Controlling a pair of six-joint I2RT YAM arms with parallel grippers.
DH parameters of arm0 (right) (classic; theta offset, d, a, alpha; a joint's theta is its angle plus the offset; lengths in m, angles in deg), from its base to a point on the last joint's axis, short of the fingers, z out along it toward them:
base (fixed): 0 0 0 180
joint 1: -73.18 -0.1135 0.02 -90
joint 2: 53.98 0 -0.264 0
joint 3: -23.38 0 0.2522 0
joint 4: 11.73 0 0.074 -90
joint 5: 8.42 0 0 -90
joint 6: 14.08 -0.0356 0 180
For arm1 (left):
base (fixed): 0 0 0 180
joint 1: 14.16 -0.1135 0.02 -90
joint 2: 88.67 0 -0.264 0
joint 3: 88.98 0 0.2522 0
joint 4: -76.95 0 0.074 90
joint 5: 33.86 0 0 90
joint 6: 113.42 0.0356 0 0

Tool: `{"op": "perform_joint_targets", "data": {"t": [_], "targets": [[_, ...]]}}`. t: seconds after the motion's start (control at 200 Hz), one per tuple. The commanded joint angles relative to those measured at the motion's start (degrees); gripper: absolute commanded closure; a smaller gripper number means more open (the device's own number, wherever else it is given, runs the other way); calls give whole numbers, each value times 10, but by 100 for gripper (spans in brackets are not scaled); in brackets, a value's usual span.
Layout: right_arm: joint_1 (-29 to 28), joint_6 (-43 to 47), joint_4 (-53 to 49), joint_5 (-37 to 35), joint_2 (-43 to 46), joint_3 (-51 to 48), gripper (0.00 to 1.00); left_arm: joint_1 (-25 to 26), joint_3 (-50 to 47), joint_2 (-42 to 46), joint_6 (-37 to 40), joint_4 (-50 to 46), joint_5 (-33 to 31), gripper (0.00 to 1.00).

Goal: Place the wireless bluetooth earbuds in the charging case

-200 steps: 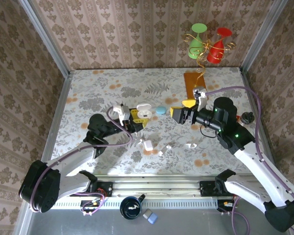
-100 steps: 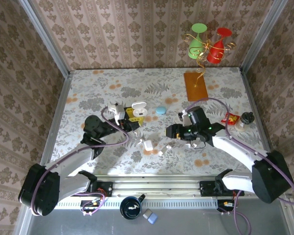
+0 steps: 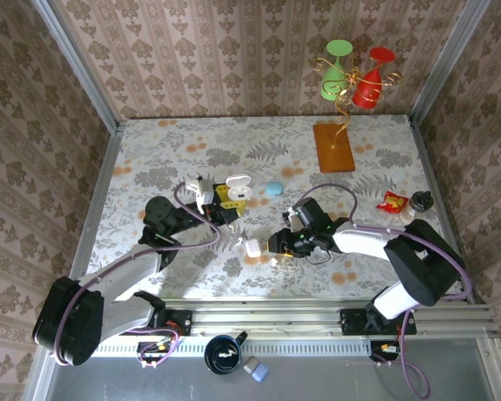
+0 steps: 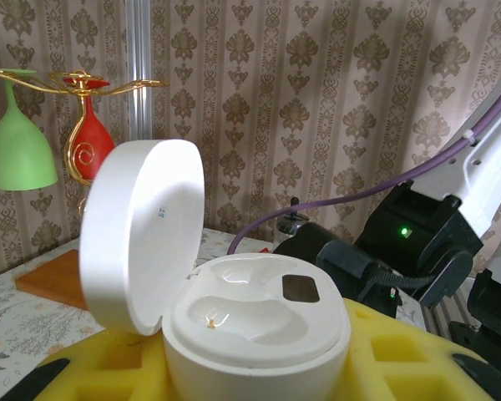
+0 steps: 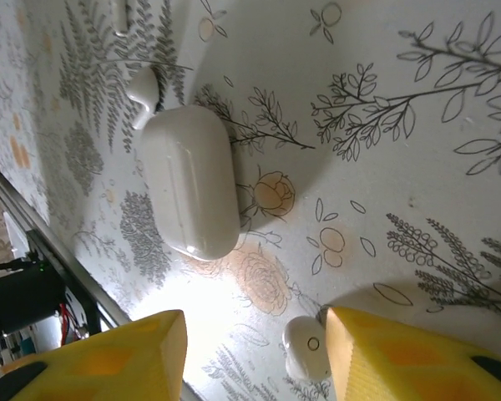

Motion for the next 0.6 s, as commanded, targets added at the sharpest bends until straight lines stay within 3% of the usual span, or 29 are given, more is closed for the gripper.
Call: {"op": "perform_joint_targets", "data": {"t": [0.0,0.265,0.47,0.595], "targets": [[-4,-4,18,-6,-22,5,51,-4,7,-1,-13,23,16,76],[-9,11,-1,-1,-21,0,51,-4,8,-2,-12,23,14,76],[-10,71,-98,-91,24,25,48,-3,10,-6,-13,24,16,76],[8,67,-104,-111,18,40,49,0,14,-7,-14,25,16,76]]}}
